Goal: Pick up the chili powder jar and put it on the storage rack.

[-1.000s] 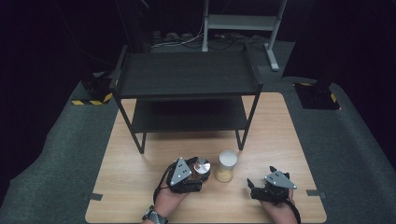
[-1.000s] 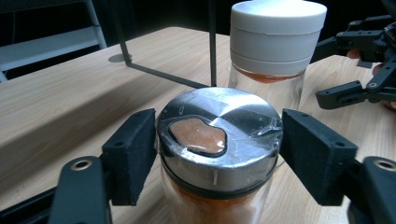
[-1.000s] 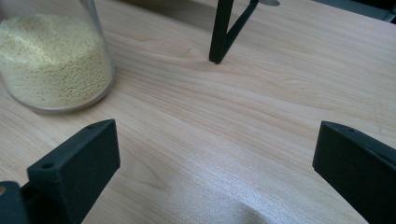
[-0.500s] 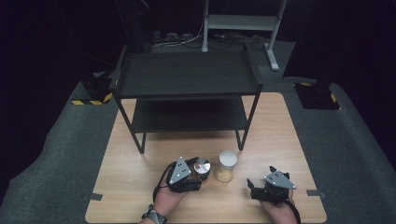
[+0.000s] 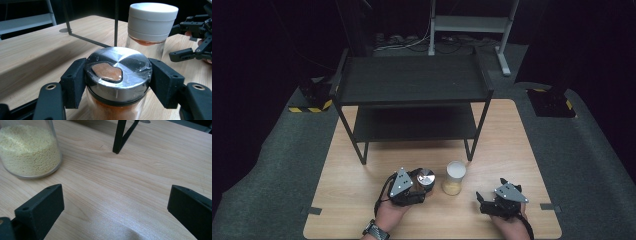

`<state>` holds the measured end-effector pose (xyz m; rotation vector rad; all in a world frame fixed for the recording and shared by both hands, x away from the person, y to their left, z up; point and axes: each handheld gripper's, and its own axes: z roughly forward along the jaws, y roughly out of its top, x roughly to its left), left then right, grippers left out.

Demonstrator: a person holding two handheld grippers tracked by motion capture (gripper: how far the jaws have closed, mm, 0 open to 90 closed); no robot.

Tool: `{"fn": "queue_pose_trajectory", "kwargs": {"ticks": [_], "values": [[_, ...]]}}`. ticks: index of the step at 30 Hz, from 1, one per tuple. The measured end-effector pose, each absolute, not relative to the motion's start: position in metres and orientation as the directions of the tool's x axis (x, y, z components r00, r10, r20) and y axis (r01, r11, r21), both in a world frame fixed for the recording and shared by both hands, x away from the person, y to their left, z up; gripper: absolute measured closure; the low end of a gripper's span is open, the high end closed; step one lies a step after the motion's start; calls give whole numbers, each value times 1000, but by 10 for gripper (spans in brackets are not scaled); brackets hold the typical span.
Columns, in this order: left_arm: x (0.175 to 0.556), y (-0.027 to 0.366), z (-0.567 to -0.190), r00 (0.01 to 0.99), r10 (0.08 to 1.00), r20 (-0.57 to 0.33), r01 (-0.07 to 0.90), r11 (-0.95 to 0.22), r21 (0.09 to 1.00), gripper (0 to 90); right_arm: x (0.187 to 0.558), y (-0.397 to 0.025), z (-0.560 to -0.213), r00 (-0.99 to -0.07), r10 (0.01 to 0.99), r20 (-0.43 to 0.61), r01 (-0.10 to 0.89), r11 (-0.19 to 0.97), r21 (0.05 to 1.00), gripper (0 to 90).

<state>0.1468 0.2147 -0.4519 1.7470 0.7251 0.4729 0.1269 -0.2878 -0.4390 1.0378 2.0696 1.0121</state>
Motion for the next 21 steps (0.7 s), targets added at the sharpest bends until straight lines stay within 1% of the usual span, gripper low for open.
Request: {"fn": "queue_pose_trajectory", "kwargs": {"ticks": [21], "values": [[127,233,-434,681,731,-39,197,-132,971,345,128,-288,-439,-515,840,-172,381,404,832,0]]}}
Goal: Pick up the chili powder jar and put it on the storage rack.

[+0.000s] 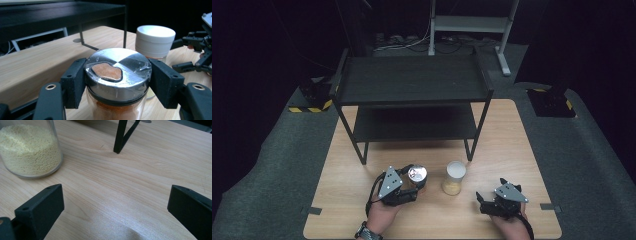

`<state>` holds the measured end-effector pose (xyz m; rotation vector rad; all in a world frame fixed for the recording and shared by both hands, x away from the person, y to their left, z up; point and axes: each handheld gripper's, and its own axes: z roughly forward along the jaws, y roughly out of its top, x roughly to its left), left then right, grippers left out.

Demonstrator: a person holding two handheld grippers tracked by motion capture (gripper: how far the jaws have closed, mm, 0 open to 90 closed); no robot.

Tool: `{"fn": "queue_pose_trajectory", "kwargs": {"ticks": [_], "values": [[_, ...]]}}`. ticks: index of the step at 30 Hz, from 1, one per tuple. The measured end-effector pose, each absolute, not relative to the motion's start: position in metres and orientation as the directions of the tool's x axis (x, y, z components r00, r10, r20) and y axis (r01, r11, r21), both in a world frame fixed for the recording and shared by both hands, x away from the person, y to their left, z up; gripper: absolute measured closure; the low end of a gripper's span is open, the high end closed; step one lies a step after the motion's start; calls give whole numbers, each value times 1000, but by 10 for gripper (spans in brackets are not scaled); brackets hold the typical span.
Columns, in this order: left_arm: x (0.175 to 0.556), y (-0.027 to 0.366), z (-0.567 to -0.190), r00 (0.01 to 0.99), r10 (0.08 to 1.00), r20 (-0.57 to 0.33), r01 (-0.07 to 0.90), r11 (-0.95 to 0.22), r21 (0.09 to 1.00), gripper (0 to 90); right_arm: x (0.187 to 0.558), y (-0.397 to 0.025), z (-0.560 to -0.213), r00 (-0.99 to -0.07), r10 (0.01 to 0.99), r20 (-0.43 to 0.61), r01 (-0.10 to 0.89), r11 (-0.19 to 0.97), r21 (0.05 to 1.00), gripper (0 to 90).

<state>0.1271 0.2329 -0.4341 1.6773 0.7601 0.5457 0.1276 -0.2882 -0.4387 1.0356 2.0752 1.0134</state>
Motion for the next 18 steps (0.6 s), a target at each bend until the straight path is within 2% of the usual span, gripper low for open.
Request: {"fn": "queue_pose_trajectory", "kwargs": {"ticks": [18], "values": [[113,259,-416,619,785,-26,161,-94,983,346,127,-289,-439,-518,838,-174,378,406,832,0]]}}
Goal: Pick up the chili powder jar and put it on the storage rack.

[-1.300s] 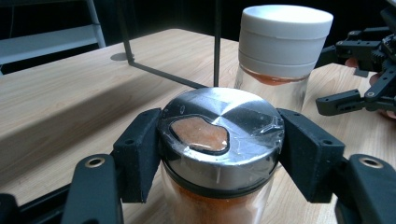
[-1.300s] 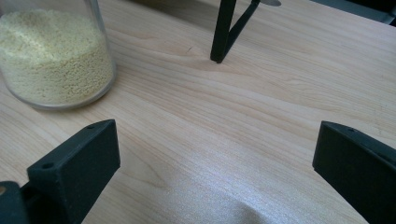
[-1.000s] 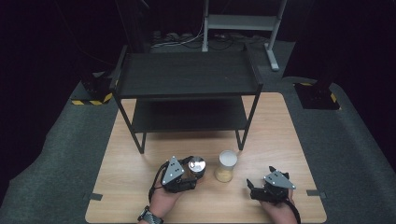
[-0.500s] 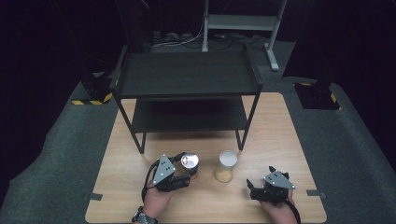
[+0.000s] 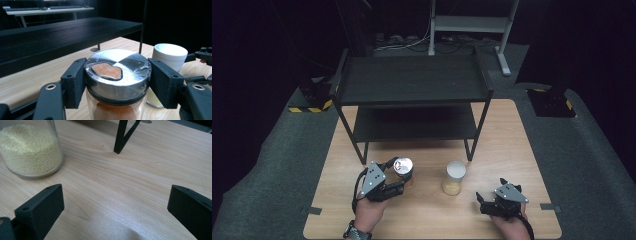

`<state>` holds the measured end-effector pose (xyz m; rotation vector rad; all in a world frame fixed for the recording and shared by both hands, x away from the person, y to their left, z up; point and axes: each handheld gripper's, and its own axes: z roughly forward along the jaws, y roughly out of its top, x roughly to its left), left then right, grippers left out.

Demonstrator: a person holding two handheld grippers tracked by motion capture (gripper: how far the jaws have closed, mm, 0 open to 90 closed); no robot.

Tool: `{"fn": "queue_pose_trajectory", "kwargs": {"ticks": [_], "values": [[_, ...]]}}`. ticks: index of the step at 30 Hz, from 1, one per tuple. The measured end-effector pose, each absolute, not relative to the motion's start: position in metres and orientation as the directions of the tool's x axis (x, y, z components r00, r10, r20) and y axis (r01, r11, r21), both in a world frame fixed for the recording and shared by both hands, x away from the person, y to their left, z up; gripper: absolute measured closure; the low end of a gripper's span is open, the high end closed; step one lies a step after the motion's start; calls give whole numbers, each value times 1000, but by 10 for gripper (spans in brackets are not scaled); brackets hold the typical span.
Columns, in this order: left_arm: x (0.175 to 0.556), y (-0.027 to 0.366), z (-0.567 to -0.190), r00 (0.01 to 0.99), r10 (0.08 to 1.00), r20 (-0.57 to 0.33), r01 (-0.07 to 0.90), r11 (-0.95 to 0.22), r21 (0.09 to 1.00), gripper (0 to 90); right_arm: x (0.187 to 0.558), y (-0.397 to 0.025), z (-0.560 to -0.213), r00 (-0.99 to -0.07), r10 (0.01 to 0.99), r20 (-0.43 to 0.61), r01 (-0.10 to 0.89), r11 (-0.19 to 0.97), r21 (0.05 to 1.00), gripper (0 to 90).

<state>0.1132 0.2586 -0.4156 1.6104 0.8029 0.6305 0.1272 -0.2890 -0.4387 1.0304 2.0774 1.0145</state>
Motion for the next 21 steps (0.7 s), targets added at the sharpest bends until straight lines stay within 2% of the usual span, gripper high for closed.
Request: {"fn": "queue_pose_trajectory", "kwargs": {"ticks": [21], "values": [[97,270,-393,559,829,-21,112,-50,992,346,127,-289,-439,-516,839,-173,378,404,833,0]]}}
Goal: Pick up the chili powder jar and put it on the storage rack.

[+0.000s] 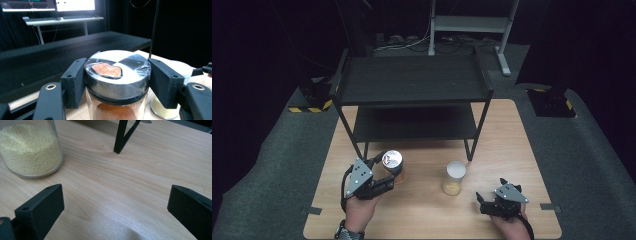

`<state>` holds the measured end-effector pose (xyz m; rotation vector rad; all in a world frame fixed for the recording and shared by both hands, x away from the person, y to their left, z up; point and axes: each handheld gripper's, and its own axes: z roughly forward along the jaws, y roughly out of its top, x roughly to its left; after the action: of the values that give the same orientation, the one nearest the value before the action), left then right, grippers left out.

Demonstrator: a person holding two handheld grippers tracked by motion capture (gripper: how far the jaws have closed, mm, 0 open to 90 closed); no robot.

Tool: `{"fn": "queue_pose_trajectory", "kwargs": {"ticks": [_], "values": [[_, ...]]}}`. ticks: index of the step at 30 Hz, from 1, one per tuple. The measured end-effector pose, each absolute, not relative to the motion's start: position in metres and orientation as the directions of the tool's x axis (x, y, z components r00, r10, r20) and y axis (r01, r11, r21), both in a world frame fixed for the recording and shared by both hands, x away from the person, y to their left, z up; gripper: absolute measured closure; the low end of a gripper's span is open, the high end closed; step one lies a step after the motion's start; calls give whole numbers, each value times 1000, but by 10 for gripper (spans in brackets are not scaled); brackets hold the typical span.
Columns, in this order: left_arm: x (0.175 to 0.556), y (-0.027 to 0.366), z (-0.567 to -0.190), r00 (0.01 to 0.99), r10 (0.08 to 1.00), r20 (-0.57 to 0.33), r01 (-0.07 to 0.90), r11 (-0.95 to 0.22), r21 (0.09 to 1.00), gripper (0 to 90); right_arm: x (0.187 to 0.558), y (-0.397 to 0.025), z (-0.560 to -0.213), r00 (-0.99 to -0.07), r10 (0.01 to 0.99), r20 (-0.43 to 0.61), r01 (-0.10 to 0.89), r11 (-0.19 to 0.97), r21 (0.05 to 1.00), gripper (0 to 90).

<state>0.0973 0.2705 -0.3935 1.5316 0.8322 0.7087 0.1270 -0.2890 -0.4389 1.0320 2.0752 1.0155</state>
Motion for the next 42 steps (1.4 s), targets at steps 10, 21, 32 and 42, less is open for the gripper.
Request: {"fn": "queue_pose_trajectory", "kwargs": {"ticks": [10,21,32,42], "values": [[88,284,-380,524,851,-30,68,-7,998,346,127,-289,-439,-515,840,-174,377,404,833,1],[80,295,-355,489,872,2,9,-8,1000,346,127,-289,-439,-514,841,-169,382,401,832,2],[76,299,-335,474,880,17,-47,6,999,347,127,-289,-439,-514,841,-168,383,401,832,2],[73,304,-317,463,886,28,-99,21,995,347,127,-289,-439,-514,841,-168,383,400,833,3]]}}
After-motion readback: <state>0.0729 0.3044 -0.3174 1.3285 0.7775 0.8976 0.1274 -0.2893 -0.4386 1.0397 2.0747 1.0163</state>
